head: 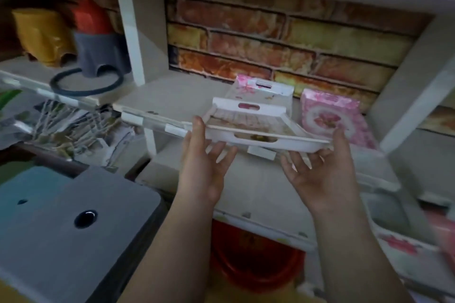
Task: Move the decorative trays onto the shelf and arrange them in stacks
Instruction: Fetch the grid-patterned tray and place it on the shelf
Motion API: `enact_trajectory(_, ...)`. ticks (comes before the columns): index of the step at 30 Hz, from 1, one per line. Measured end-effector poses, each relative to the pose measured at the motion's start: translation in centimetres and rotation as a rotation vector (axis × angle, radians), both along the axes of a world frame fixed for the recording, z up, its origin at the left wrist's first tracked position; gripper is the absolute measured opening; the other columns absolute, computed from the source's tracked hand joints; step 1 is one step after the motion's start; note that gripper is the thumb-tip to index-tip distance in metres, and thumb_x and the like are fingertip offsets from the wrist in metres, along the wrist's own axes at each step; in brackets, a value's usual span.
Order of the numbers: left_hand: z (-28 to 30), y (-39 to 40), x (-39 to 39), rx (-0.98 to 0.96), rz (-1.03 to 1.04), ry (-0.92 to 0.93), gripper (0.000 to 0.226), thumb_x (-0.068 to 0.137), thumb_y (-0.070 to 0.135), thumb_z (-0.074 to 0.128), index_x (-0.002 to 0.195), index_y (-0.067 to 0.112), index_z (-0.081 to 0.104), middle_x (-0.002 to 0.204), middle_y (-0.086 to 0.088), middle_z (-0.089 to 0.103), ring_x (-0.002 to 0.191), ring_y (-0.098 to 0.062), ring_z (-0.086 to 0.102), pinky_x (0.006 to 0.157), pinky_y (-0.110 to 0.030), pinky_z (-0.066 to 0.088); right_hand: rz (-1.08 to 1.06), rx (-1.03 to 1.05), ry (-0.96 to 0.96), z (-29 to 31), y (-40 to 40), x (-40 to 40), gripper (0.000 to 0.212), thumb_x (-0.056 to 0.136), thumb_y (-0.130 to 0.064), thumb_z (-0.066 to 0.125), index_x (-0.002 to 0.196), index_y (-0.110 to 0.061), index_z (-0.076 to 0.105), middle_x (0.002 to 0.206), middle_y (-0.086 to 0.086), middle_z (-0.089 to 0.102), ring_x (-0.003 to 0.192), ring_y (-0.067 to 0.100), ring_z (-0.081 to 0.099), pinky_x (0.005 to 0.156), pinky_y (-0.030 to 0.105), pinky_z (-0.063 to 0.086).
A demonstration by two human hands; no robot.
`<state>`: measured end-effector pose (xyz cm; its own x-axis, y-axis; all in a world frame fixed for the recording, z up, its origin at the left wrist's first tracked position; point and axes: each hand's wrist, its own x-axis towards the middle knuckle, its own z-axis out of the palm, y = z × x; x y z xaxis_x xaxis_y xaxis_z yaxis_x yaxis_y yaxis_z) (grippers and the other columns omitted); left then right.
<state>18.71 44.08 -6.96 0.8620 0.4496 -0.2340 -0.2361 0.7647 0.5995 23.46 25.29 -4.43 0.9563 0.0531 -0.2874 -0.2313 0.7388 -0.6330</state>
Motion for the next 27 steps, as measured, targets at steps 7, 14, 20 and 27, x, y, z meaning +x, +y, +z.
enact_trajectory(7, -2.9, 4.1, 1.8, 0.242, -0.142, 0.087, 0.118, 0.069, 0.090, 0.072, 0.167, 0.038, 0.034, 0.152, 0.009, 0.056, 0.119, -0.019, 0.072, 0.092, -0.044, 0.063, -0.036, -0.164, -0.070, -4.4, 2.4, -0.7, 0.110, 0.063, -0.065, 0.088, 0.158, -0.029, 0.047, 0.157, -0.007, 0.050, 0.118, 0.024, 0.075, 0.083, 0.046, 0.065)
enact_trajectory(14, -5.1, 6.5, 4.8, 0.336, -0.149, 0.191, 0.126, 0.056, 0.095, 0.062, 0.166, 0.040, 0.036, 0.161, 0.010, 0.049, 0.124, -0.020, 0.064, 0.091, -0.044, 0.056, -0.120, -0.305, -0.089, -6.5, 4.4, 1.5, 0.051, 0.085, -0.064, 0.072, 0.129, -0.044, 0.057, 0.147, -0.013, 0.054, 0.122, 0.024, 0.072, 0.103, 0.054, 0.057)
enact_trajectory(20, -6.7, 7.4, 7.3, 0.504, -0.212, 0.296, 0.042, 0.086, 0.080, 0.063, 0.121, 0.057, 0.058, 0.138, 0.016, 0.057, 0.121, -0.019, 0.064, 0.099, -0.047, 0.057, -0.205, -0.410, -0.017, -8.5, 4.7, 4.5, 0.019, 0.103, -0.055, 0.060, 0.117, -0.043, 0.064, 0.138, -0.012, 0.065, 0.121, 0.021, 0.070, 0.106, 0.050, 0.054)
enact_trajectory(27, -6.6, 8.8, 11.8, 0.634, -0.122, 0.412, 0.039, 0.093, 0.071, 0.067, 0.120, 0.043, 0.062, 0.125, 0.002, 0.063, 0.111, -0.026, 0.067, 0.084, -0.040, 0.058, -0.334, -0.451, 0.004, -9.7, 6.6, 9.0, 0.031, 0.100, -0.055, 0.067, 0.127, -0.040, 0.064, 0.115, -0.009, 0.072, 0.113, 0.021, 0.072, 0.101, 0.045, 0.056)
